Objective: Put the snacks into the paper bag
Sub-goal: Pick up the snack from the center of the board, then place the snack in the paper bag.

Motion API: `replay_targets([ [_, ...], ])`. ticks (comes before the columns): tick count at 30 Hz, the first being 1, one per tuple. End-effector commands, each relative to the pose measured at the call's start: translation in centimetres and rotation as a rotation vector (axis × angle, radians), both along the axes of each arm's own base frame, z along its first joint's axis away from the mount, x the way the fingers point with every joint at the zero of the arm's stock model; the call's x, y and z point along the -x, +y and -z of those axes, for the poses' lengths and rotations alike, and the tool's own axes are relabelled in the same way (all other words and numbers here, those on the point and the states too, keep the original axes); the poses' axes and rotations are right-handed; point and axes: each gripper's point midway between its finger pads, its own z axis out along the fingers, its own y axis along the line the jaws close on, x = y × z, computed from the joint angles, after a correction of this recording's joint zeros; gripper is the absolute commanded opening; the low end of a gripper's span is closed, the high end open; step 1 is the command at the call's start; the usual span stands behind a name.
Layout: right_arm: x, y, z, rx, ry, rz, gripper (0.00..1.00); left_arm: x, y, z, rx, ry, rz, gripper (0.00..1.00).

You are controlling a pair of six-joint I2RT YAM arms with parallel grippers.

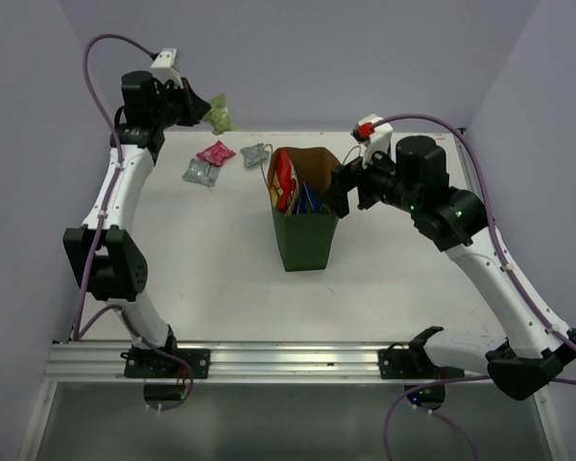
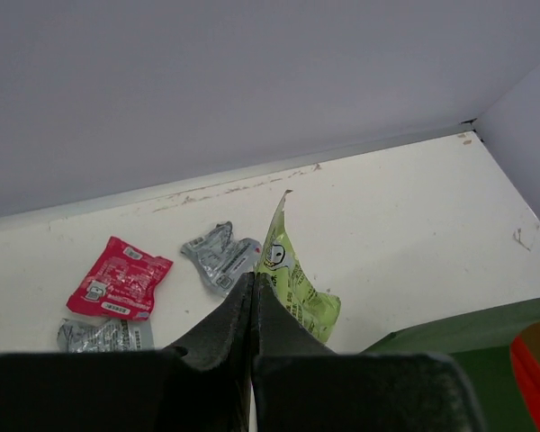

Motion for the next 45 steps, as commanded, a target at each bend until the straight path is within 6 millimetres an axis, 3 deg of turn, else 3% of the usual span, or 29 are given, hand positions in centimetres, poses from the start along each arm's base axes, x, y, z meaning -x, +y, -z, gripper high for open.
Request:
replay_targets([
  [1,-0.8,-0.5,0.4,0.017,-0.006,0.046,0.99,2.4,0.1,-4.5,-0.019,-0.089,0.022,0.00],
  [12,-0.8,-0.7,1.1,0.020,0.012,0.059,0.99,8.0,-1.6,-15.3,-0.003,-0.314,0.105,0.00],
  [18,-0.6,-0.7,1.2,0.018,0.012,0.060,0.99,10.1,-4.6,-18.0,-0.010,-0.372,0.186,0.00],
  [25,-0.4,-0.8,1.3,0.013,0.015,0.059,0.99,12.5,-9.2,-20.2,-0.013,-0.438,0.294,0.00],
  [33,0.0,-0.1,1.1,-0.010,0.023,0.019,0.99,14.7,-11.9,-21.8,0.022,-0.490,0.401,0.00],
  [45,0.3,0.1,1.2,-0.014,0.027,-0.003,0.99,15.6,-17.4,-21.1,0.017,-0.530,0.534,0.00],
])
